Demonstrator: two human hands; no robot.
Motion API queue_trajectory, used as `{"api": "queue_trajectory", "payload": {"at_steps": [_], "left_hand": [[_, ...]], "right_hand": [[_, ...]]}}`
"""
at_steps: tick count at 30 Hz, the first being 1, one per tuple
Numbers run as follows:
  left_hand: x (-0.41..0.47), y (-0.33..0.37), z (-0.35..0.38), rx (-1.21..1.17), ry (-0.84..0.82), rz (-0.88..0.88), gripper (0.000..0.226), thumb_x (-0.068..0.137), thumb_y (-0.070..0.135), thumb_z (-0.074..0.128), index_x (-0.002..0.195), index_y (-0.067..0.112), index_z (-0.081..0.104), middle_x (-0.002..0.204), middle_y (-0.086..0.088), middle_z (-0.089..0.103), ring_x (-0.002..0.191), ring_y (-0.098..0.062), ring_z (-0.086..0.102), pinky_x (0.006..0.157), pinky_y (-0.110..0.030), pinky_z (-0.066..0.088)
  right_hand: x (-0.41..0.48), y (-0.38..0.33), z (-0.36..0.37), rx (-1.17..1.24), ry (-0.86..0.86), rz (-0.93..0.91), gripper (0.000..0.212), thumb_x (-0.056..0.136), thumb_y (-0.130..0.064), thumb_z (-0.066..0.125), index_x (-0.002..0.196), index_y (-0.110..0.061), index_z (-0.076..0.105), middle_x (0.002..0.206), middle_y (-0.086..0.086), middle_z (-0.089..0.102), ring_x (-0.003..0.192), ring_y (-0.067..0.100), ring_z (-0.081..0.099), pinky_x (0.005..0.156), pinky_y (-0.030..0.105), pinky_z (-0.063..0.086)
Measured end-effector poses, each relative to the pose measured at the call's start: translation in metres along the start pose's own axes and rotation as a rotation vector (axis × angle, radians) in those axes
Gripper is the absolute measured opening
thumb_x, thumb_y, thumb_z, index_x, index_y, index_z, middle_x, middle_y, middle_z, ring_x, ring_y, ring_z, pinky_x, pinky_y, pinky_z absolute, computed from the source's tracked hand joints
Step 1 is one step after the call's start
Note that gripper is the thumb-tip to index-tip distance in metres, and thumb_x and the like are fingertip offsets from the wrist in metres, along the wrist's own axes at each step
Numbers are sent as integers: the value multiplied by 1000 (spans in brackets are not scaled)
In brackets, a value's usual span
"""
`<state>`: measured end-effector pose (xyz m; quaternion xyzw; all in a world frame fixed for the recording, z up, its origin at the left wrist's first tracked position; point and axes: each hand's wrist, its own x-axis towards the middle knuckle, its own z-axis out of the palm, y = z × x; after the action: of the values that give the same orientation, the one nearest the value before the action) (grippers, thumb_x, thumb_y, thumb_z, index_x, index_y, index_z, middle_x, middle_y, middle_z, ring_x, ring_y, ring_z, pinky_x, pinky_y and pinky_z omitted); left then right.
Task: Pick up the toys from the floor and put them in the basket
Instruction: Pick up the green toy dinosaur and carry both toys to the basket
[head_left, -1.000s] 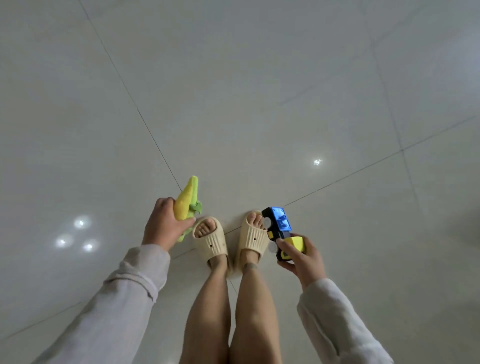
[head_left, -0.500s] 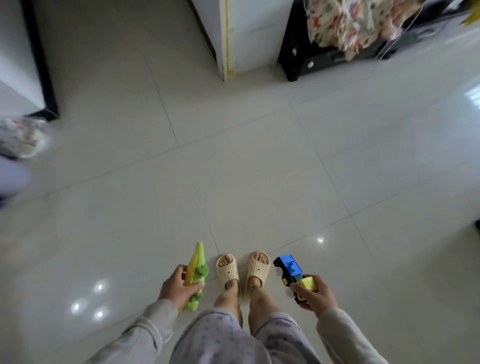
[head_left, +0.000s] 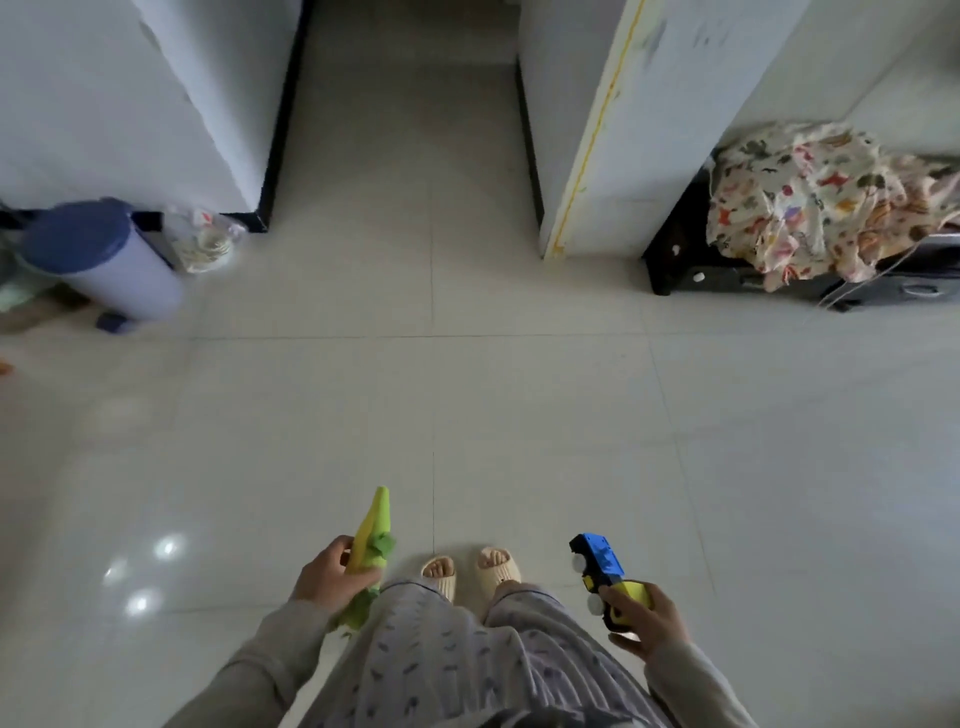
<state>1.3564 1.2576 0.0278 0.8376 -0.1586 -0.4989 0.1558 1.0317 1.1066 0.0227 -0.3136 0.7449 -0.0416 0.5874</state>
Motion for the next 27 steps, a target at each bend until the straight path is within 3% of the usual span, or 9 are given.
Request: {"api": "queue_trajectory", "payload": {"at_steps": [4,8,10,14,17,19,21,24,27], "left_hand": [[-22,-15,18,-240,107,-64,70,59,42,66,119,8,56,115,-13,64,99,-30,60,80,-30,43],[-49,-38,59,-437,284,-240,45,74,27,74,113,13,58,113,-15,66,91,-28,59,76,-31,46],[-66,-49,88,-506,353,-335,40,71,33,73,104,16,57,110,-14,68,87,-27,59,73,-30,47],[-106,-71,151,-594,364,-506,49,58,52,61,94,25,43,106,-11,68,93,-32,65,83,-36,52],[-136,-87,198,-731,401,-630,56,51,57,56,95,25,42,107,-10,65,98,-32,62,84,-34,48],[-157,-98,225,-904,498,-722,55,51,54,57,94,23,45,108,-14,65,95,-31,60,77,-32,44],[-177,-108,251,-1094,603,-809,50,51,46,58,92,19,50,109,-18,66,92,-31,59,73,-30,40],[-203,-113,291,-1329,719,-914,46,50,41,61,87,15,53,103,-19,66,87,-30,58,71,-32,40],[-221,-109,321,-1516,761,-996,41,50,39,64,81,15,53,97,-18,66,82,-28,57,67,-32,39]], "right_hand": [[22,-34,-5,-224,-67,-66,23,78,-7,72,93,-5,54,73,12,57,63,23,55,57,33,50],[47,-75,1,-544,-195,-147,16,80,-7,70,87,-8,55,69,10,56,64,25,53,56,31,47],[59,-92,10,-700,-263,-180,18,81,-10,69,92,-5,57,69,9,57,63,23,53,56,28,46],[74,-111,44,-1003,-365,-234,24,79,-11,68,98,0,58,74,12,59,59,23,54,54,26,46],[67,-113,79,-1155,-457,-281,30,78,-6,71,101,-2,52,93,17,57,77,31,56,70,38,52],[51,-111,107,-1249,-508,-304,21,78,-2,71,85,-5,52,85,17,56,83,34,55,82,46,50],[31,-105,135,-1398,-580,-368,22,78,-3,70,71,-12,52,73,12,55,74,31,56,76,44,51],[-8,-89,179,-1681,-716,-505,17,77,-7,70,68,-13,58,63,10,57,58,23,55,61,31,48],[-51,-66,221,-1817,-838,-643,21,75,-2,68,62,-15,58,59,7,56,54,21,53,56,29,46]]}}
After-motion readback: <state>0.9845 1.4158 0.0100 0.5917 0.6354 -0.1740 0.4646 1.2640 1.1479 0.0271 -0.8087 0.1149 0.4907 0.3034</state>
